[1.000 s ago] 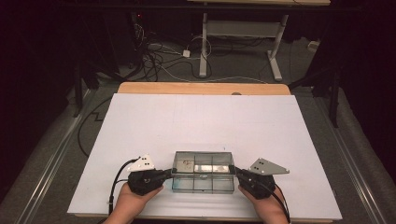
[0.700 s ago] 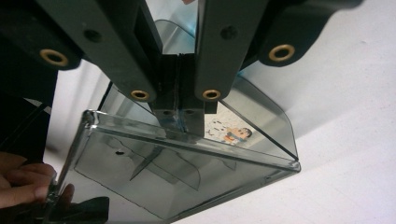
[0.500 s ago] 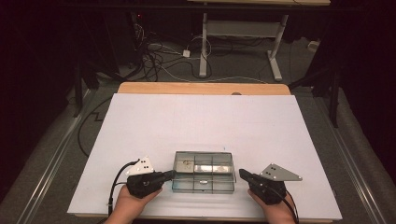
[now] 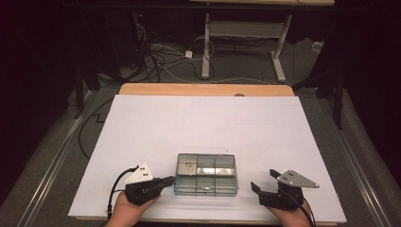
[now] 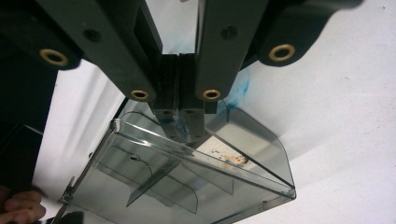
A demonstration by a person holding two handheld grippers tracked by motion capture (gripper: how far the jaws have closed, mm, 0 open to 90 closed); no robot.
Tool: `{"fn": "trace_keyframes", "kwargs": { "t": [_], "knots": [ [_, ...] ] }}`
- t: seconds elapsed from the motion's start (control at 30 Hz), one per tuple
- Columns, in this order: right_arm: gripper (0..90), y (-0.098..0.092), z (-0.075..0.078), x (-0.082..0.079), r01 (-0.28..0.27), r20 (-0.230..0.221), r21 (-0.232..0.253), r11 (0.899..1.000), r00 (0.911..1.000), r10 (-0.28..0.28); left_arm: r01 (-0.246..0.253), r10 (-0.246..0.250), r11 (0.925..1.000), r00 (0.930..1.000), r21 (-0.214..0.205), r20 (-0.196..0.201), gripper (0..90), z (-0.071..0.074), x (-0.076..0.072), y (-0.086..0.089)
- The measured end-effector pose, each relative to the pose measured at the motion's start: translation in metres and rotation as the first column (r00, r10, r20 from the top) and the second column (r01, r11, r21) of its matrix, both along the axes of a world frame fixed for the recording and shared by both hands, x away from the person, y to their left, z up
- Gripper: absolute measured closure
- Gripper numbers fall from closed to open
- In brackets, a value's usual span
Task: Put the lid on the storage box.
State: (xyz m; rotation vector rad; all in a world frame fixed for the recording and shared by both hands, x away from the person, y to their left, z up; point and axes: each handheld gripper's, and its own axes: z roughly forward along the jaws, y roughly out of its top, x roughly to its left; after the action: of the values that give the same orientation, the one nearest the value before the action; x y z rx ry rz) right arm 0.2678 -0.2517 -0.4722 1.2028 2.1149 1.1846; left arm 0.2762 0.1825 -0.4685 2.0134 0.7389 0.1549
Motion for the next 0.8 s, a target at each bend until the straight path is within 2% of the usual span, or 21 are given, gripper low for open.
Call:
{"fn": "trace_keyframes", "kwargs": {
  "t": [0.03, 0.07, 0.17, 0.33, 0.43, 0.57, 0.8],
  "knots": [
    [1.0, -0.001, -0.001, 0.001, 0.019, -0.012, 0.005, 1.0, 0.9997, -0.019, -0.001, 0.001, 1.0, 1.0, 0.0, 0.001, 87.4, 0.0, 0.0, 0.0],
    [0.0, -0.001, -0.002, 0.002, 0.03, -0.014, 0.002, 1.0, 0.9995, -0.03, 0.0, 0.0, 1.0, 1.0, -0.006, 0.0, 87.3, -0.001, 0.0, 0.001],
    [0.0, -0.001, -0.002, 0.003, 0.05, -0.01, 0.004, 0.999, 0.9987, -0.049, 0.002, -0.002, 1.0, 1.0, 0.003, -0.001, 87.3, -0.002, 0.0, 0.001],
    [0.0, 0.001, -0.003, 0.004, 0.044, -0.009, -0.004, 0.999, 0.999, -0.044, -0.01, 0.01, 0.9998, 0.9999, 0.02, -0.013, 87.3, -0.008, 0.005, 0.003],
    [0.0, 0.001, -0.002, 0.004, 0.047, -0.003, 0.0, 0.999, 0.9989, -0.047, -0.035, 0.036, 0.9987, 0.9993, 0.038, -0.006, 87.3, -0.011, 0.009, 0.008],
    [0.0, 0.002, -0.001, 0.004, 0.051, 0.003, 0.001, 0.999, 0.9987, -0.051, -0.088, 0.088, 0.9958, 0.9961, 0.028, -0.007, 87.3, -0.011, 0.015, 0.022],
    [0.0, 0.002, -0.001, 0.004, 0.052, 0.01, 0.003, 0.999, 0.9986, -0.052, -0.192, 0.192, 0.9798, 0.9814, 0.057, -0.003, 87.2, -0.015, 0.025, 0.049]
  ]
}}
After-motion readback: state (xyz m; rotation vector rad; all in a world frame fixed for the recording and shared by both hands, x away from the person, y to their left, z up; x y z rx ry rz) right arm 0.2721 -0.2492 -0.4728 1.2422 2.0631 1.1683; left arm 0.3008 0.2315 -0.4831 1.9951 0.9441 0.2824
